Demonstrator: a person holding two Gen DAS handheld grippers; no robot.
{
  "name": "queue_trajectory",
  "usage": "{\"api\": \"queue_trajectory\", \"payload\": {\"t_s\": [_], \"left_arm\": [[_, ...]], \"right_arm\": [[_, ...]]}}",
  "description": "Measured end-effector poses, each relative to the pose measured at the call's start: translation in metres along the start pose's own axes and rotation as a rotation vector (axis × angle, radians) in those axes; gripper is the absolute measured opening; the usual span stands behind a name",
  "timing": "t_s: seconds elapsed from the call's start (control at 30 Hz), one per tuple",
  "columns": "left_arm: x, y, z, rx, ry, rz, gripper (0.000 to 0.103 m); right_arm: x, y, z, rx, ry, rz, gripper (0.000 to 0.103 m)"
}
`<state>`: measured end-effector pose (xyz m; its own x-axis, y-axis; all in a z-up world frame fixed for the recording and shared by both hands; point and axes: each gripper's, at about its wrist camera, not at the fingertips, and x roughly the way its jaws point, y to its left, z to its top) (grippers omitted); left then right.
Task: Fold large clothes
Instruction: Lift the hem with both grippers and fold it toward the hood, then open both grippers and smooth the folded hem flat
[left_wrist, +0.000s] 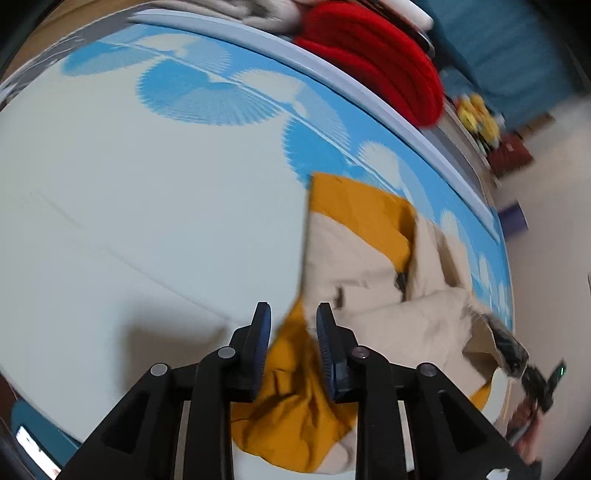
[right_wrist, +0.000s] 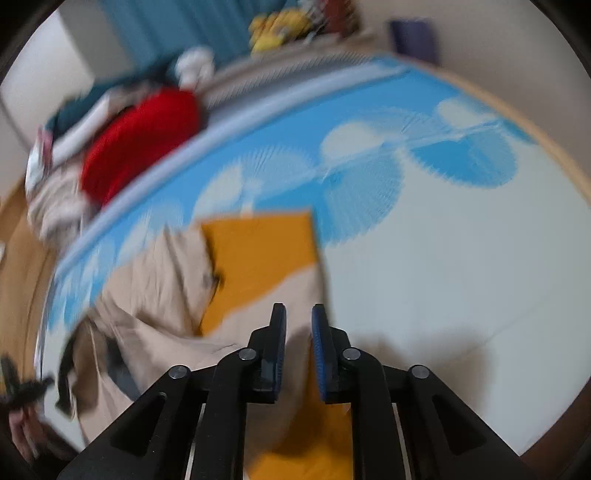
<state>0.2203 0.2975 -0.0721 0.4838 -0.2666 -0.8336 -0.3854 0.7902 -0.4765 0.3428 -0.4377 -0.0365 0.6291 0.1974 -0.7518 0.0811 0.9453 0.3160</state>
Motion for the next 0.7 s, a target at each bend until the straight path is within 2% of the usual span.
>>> {"api": "queue_trajectory", "payload": {"t_s": [0.03, 0.07, 0.1, 0.17, 0.2, 0.27, 0.37, 0.5, 0.63, 0.67, 0.7], "left_arm": [[0.002, 0.002, 0.000, -0.008, 0.009, 0.012, 0.024], [0.006, 0.003, -0.002, -0.009, 0.033, 0.028, 0.027], [0.013, 0.002, -0.005, -0.001, 0.068, 0.039, 0.028], [0.027, -0.005, -0.012, 0.038, 0.135, 0.054, 0.039], [0.036, -0.012, -0.016, 0.077, 0.177, 0.074, 0.041], [0.047, -0.024, -0.022, 0.138, 0.205, 0.108, 0.041], [0.054, -0.033, -0.018, 0.149, 0.200, 0.112, 0.041], [0.065, -0.039, -0.010, 0.107, 0.189, 0.091, 0.042], [0.077, -0.054, -0.006, 0.150, 0.163, 0.108, 0.042], [0.078, -0.057, -0.006, 0.164, 0.156, 0.125, 0.042], [0.080, -0.060, -0.006, 0.176, 0.153, 0.141, 0.041]], "right_arm": [[-0.001, -0.006, 0.001, 0.020, 0.000, -0.002, 0.041], [0.003, -0.010, 0.000, 0.030, 0.020, -0.001, 0.045], [0.010, -0.011, -0.001, 0.022, 0.063, 0.006, 0.046], [0.029, -0.008, -0.010, -0.013, 0.173, 0.022, 0.046], [0.039, -0.005, -0.017, -0.040, 0.227, 0.020, 0.046], [0.056, 0.004, -0.028, -0.117, 0.312, -0.020, 0.046], [0.068, 0.010, -0.032, -0.166, 0.350, -0.046, 0.046], [0.077, 0.002, -0.033, -0.131, 0.376, -0.046, 0.046], [0.084, 0.006, -0.038, -0.132, 0.391, -0.046, 0.045], [0.085, 0.009, -0.039, -0.145, 0.392, -0.047, 0.043], [0.085, 0.012, -0.039, -0.168, 0.388, -0.050, 0.029]]}}
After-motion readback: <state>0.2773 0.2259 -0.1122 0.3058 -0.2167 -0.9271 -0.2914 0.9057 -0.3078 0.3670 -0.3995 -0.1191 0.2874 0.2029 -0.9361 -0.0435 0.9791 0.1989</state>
